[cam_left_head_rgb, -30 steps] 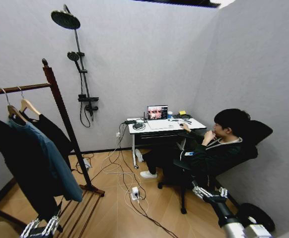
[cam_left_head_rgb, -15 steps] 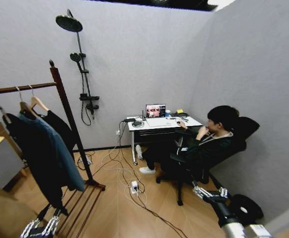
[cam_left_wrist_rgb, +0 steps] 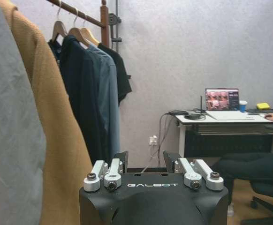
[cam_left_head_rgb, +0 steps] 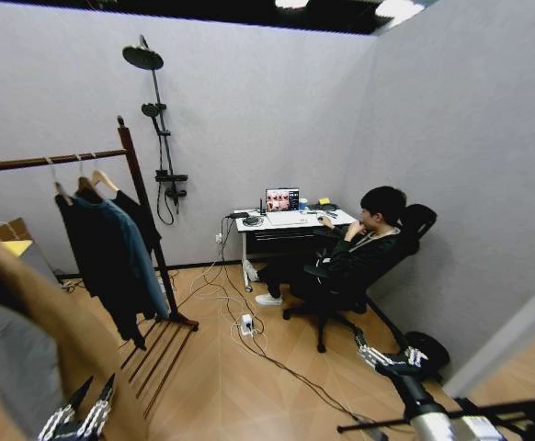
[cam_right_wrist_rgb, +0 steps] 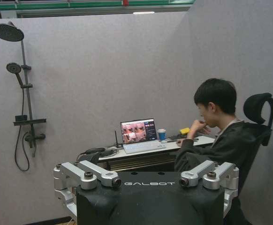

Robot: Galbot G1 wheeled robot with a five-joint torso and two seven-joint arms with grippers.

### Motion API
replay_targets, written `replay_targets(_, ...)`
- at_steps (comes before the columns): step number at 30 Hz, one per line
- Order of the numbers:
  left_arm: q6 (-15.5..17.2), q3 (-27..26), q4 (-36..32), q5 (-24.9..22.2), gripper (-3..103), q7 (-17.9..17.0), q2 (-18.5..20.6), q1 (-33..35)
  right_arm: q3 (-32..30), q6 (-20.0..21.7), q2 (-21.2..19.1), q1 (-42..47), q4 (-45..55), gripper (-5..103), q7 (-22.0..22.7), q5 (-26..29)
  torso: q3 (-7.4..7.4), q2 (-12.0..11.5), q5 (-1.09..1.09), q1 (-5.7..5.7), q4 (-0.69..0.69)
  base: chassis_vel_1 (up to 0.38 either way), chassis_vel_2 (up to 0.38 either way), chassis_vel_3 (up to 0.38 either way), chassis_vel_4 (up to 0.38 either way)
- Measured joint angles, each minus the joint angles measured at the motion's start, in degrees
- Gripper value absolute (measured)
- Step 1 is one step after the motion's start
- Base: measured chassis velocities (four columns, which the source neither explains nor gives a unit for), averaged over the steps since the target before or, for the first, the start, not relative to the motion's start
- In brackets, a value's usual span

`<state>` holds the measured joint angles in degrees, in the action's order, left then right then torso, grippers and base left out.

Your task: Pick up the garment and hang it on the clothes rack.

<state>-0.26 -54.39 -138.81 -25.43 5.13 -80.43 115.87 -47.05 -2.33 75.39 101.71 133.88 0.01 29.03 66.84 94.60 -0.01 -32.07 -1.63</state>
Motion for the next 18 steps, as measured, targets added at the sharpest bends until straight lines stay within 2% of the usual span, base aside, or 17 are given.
replay_targets(3, 0.0, 0.0, 0.0, 0.0, 46, 0.1, 0.0, 0.0, 0.0, 0.0, 0.0, 0.0, 0.0, 100, 0.0, 0.0, 0.02, 0.0, 0.02, -0.02, -0.04, -0.044, -0.005, -0.054, 0.057)
replay_targets(8, 0.0, 0.0, 0.0, 0.0, 46, 0.0, 0.0, 0.0, 0.0, 0.0, 0.0, -0.1, 0.0, 100, 0.0, 0.0, 0.05, -0.1, 0.01, -0.13, 0.05, -0.011, 0.089, 0.125, 0.021)
replay_targets(14, 0.0, 0.0, 0.0, 0.0, 46, 0.0, 0.0, 0.0, 0.0, 0.0, 0.0, -0.1, 0.0, 100, 0.0, 0.0, 0.04, -0.1, 0.01, -0.11, 0.01, 0.043, 0.108, 0.098, 0.039)
replay_targets(18, 0.0, 0.0, 0.0, 0.0, 46, 0.0, 0.0, 0.0, 0.0, 0.0, 0.0, -0.1, 0.0, 100, 0.0, 0.0, 0.02, 0.0, 0.01, -0.06, 0.04, 0.101, 0.057, 0.036, 0.078)
